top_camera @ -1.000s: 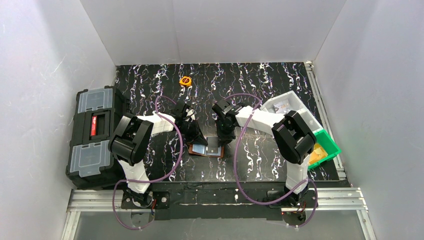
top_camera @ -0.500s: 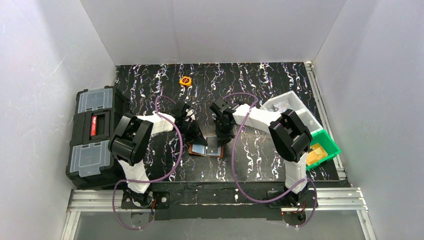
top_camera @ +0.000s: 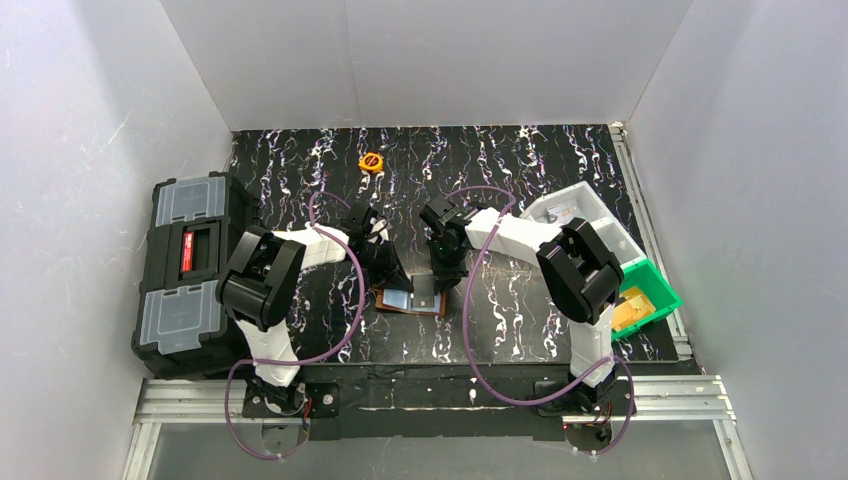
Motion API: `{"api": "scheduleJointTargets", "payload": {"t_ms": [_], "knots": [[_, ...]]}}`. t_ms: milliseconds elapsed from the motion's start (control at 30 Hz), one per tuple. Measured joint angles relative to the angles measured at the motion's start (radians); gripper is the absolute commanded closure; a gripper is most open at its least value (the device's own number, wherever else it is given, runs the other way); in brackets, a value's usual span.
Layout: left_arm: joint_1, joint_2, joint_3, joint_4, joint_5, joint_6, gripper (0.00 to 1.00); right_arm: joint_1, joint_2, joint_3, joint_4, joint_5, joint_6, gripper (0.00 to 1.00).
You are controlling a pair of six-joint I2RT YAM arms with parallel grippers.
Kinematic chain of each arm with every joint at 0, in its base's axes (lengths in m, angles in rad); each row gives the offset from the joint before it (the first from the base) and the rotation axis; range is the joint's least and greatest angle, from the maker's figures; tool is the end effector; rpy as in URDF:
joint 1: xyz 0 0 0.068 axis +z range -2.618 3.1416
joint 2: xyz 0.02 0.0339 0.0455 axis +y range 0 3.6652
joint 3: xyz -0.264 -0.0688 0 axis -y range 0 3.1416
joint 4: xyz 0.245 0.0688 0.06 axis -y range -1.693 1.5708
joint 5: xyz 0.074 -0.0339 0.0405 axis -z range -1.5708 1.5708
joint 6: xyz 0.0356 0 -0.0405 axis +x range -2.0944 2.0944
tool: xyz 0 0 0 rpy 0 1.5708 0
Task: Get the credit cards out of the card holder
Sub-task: Remove the credit card from the card holder.
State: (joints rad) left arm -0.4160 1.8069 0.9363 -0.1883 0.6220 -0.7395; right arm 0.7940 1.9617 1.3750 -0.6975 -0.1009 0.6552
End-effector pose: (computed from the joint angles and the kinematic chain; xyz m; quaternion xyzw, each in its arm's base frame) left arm 0.2989 -0.1547 0.1317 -0.0719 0.9215 -0.3796 0.0402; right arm 0.2700 0.2798 0.1670 -0.0757 0.9856 0.1319 0.0737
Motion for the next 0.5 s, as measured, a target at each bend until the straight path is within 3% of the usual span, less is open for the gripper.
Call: {"api": "scheduleJointTargets", "payload": {"t_ms": [367,500], "knots": [[0.006,0.000,0.000,-0.001,0.008,-0.001,0.96,-0.002,0.003,0.000,0.004,-0.011,0.003,0.82],[0.008,0.000,0.000,0.001,0.011,-0.002,0.90,-0.002,0.003,0.000,0.006,-0.014,0.004,0.82]]}}
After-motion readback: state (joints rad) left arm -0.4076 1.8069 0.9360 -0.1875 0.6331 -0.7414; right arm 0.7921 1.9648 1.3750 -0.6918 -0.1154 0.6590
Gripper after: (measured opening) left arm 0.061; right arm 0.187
